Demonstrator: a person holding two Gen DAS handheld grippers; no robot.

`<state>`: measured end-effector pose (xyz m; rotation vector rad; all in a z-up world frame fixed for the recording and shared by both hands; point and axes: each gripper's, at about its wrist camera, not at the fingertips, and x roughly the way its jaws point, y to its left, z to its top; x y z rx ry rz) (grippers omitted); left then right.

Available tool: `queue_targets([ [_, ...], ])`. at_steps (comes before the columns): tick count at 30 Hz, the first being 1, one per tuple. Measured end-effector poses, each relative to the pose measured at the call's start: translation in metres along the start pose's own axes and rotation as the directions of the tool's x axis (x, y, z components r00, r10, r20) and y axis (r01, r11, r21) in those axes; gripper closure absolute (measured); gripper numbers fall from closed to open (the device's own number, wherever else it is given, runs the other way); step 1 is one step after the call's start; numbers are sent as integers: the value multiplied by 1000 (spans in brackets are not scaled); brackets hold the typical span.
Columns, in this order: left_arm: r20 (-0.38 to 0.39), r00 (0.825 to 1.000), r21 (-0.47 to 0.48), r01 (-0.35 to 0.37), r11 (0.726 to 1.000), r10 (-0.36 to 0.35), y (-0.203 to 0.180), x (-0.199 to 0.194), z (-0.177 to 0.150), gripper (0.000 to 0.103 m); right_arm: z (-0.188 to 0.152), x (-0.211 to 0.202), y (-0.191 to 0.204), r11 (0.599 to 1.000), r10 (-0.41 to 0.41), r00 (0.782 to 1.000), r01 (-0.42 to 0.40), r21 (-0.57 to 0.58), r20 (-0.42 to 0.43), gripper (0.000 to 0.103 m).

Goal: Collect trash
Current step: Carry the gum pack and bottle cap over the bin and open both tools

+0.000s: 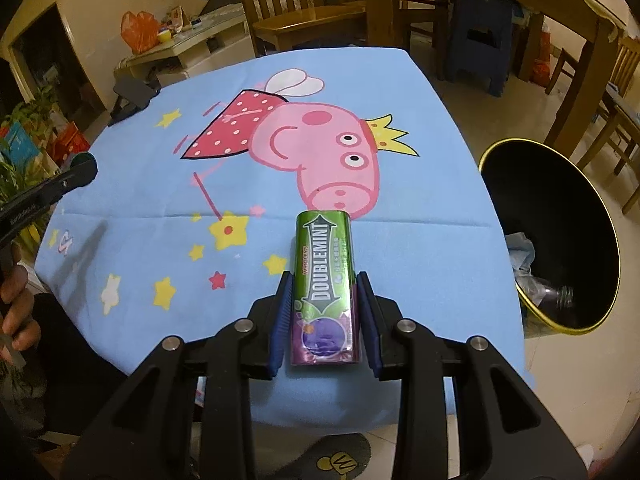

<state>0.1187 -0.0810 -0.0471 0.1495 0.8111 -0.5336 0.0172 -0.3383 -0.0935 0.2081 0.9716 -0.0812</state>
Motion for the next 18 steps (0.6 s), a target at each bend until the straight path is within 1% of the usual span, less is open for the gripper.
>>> queue_targets([
  [3, 18, 999, 57, -48, 997, 47, -18, -3, 0, 92, 0, -12, -2, 1000, 26, 999, -26, 14, 30, 72],
  [6, 35, 998, 99, -62, 993, 59, -38, -7, 3, 92, 3, -31, -7, 997, 69, 994, -73, 37, 87, 72],
  [8, 51, 996, 132, -75, 988, 69, -53, -9, 6, 92, 5, -38, -11, 995, 81, 991, -86, 49, 109, 72],
  [11, 64, 996, 173, -75, 982, 65, -74, -12, 9, 92, 3, -36, -25, 994, 65, 992, -73, 77, 105, 72],
  [13, 69, 995, 203, -81, 976, 68, -88, -12, 11, 92, 1, -35, -43, 990, 59, 992, -72, 123, 108, 72],
  [16, 75, 995, 246, -78, 966, 61, -111, -11, 13, 92, 4, -46, -69, 983, 21, 988, -48, 175, 150, 72],
  [18, 79, 996, 266, -71, 961, 52, -126, -10, 15, 92, 8, -56, -89, 977, -23, 982, -18, 212, 188, 72],
])
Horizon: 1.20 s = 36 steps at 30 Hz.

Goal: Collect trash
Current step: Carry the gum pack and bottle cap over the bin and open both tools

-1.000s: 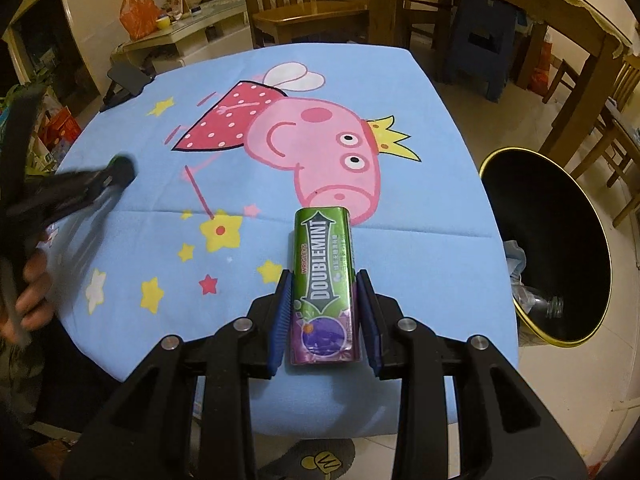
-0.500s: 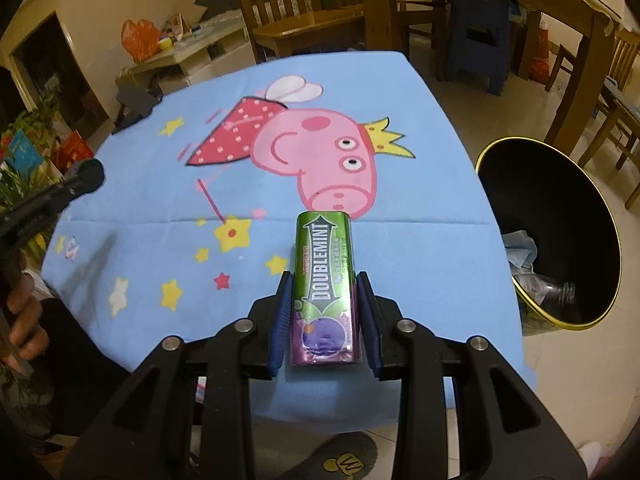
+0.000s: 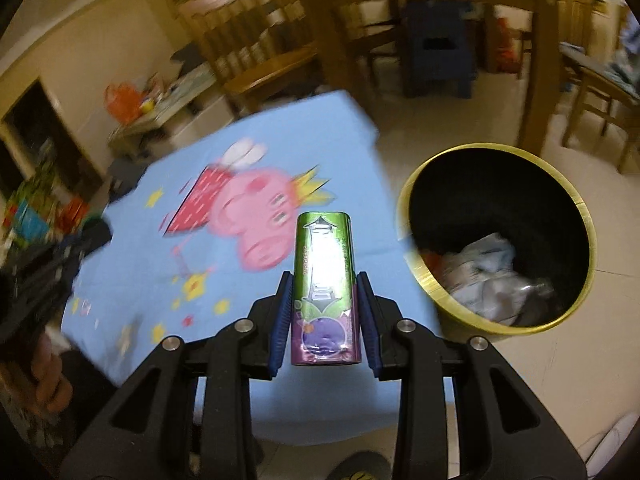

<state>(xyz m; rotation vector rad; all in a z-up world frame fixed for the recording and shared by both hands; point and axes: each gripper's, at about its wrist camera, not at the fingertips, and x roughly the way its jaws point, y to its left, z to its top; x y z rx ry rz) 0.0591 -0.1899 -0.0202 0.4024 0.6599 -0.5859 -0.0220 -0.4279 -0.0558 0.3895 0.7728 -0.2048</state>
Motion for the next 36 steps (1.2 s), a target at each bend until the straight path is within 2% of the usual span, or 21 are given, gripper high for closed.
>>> queue_targets([
  [3, 10, 1000, 29, 16, 999, -16, -22, 1, 10, 92, 14, -12, -30, 996, -71, 995, 67, 54, 76, 72],
  [6, 16, 999, 66, 29, 997, -30, -45, 3, 19, 92, 23, -18, -57, 982, -176, 973, 163, 98, 148, 72],
  [11, 21, 999, 131, 47, 990, -50, -82, 7, 31, 92, 16, 4, -99, 960, -245, 958, 218, 178, 146, 71],
  [15, 15, 998, 175, 59, 983, -63, -106, 15, 38, 92, 9, 21, -127, 953, -206, 974, 177, 247, 97, 62],
  [17, 10, 998, 189, 65, 980, -69, -116, 21, 40, 92, 9, 17, -132, 945, -232, 965, 192, 266, 125, 44],
  [18, 7, 997, 195, 69, 978, -72, -121, 23, 42, 92, 6, 14, -132, 942, -243, 960, 200, 270, 137, 41],
  [24, -8, 995, 245, 100, 964, -101, -152, 38, 49, 92, -2, 0, -157, 901, -300, 939, 222, 373, 166, 33],
  [28, -21, 992, 280, 128, 951, -128, -173, 50, 54, 92, -16, -20, -193, 828, -359, 915, 221, 516, 185, 24],
  [32, -33, 989, 308, 150, 939, -147, -193, 63, 61, 92, -25, -32, -216, 783, -379, 906, 208, 586, 185, 24],
  [36, -31, 986, 333, 163, 929, -163, -212, 73, 70, 92, -27, -38, -220, 773, -397, 899, 218, 596, 186, 24],
])
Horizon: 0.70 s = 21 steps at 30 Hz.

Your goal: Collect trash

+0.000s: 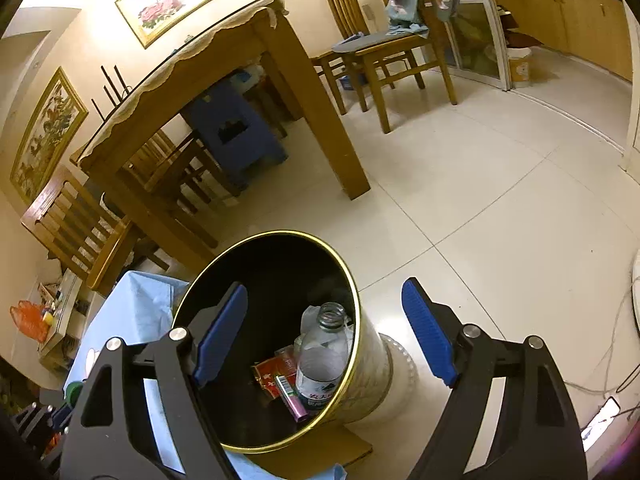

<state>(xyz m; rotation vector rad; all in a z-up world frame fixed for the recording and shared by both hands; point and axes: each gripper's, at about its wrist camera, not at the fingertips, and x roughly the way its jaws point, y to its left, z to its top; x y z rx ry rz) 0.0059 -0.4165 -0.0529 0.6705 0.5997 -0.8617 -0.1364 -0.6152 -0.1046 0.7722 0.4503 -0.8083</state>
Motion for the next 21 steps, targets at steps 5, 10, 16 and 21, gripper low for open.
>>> queue_targets([
  [5, 22, 1000, 37, 2, 999, -3, -14, 12, 21, 90, 3, -5, -4, 1000, -9, 1000, 8, 21, 23, 24],
  [10, 57, 998, 46, -1, 999, -2, -20, 15, 39, 55, 7, -10, -6, 998, -30, 998, 28, 48, 51, 23],
  [16, 82, 997, 46, 0, 999, -4, -19, 8, 42, 54, 9, -14, -10, 997, -51, 997, 47, 57, 60, 23],
  [21, 91, 996, 27, -19, 999, 16, -6, -5, 32, 54, 6, -13, 3, 997, -71, 996, 71, 1, 58, 22],
])
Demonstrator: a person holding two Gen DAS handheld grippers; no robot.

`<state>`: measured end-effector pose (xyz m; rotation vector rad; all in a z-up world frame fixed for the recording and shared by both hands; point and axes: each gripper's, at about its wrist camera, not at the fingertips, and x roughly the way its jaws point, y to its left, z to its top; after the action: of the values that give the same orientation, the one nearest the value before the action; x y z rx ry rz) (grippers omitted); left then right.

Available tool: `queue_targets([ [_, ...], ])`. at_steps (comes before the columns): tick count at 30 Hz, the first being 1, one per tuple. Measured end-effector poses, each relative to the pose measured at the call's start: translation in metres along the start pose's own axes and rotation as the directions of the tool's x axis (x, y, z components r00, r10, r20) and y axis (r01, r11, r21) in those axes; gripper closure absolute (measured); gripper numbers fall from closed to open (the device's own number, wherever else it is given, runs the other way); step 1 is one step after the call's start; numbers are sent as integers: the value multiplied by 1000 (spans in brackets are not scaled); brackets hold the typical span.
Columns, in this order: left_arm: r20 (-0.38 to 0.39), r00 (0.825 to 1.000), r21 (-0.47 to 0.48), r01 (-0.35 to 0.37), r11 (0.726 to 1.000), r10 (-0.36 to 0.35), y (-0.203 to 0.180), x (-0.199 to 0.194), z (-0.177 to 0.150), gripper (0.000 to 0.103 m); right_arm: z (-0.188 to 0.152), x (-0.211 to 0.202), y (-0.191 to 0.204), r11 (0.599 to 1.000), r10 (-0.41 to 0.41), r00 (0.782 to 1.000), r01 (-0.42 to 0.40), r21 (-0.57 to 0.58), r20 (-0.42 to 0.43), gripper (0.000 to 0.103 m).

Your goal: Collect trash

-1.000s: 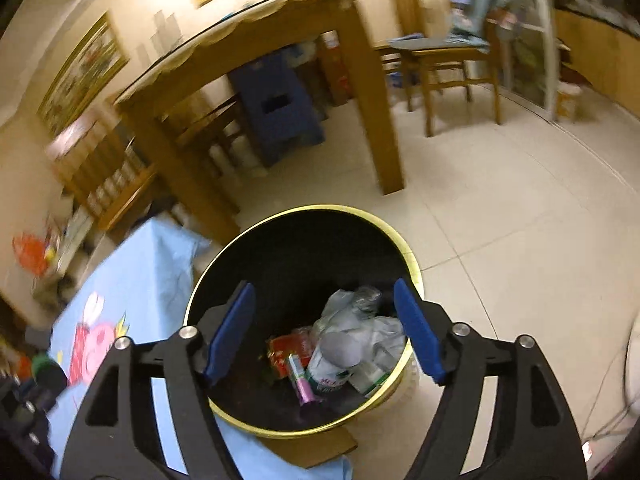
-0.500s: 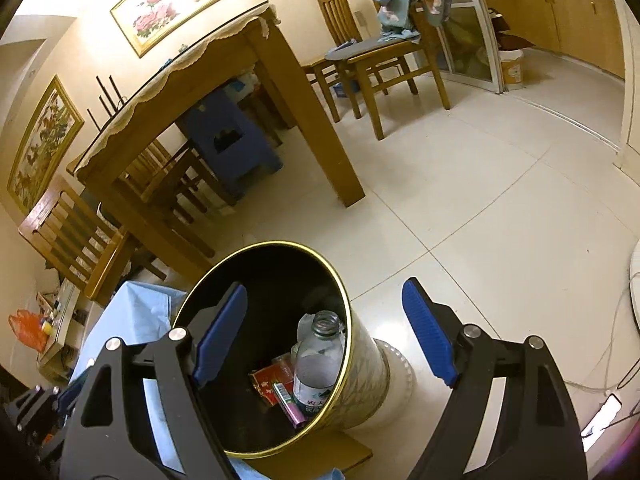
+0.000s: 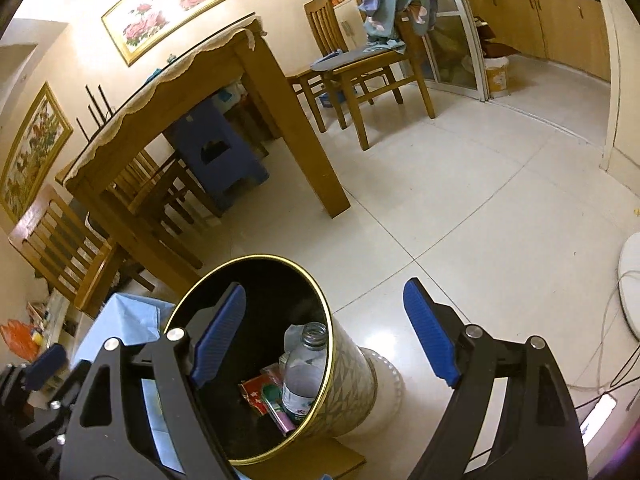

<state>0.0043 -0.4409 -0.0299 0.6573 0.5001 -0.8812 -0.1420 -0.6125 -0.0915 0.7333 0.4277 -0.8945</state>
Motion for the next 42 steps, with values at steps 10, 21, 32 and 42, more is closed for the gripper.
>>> queue_targets([
  [10, -7, 959, -204, -278, 939, 283, 99, -87, -64, 8, -47, -38, 102, 926, 117, 993, -118, -357, -25, 17],
  [21, -148, 839, -468, -526, 710, 524, 222, -212, -149, 7, -95, -182, 266, 693, 433, 894, -409, -593, -110, 6],
  [32, -120, 846, -554, -491, 672, 520, 234, -270, -192, 7, -161, -233, 313, 613, 423, 893, -409, -676, -157, 6],
  [42, -125, 841, -576, -494, 652, 527, 241, -281, -207, 7, -177, -252, 323, 577, 448, 882, -413, -705, -150, 6],
])
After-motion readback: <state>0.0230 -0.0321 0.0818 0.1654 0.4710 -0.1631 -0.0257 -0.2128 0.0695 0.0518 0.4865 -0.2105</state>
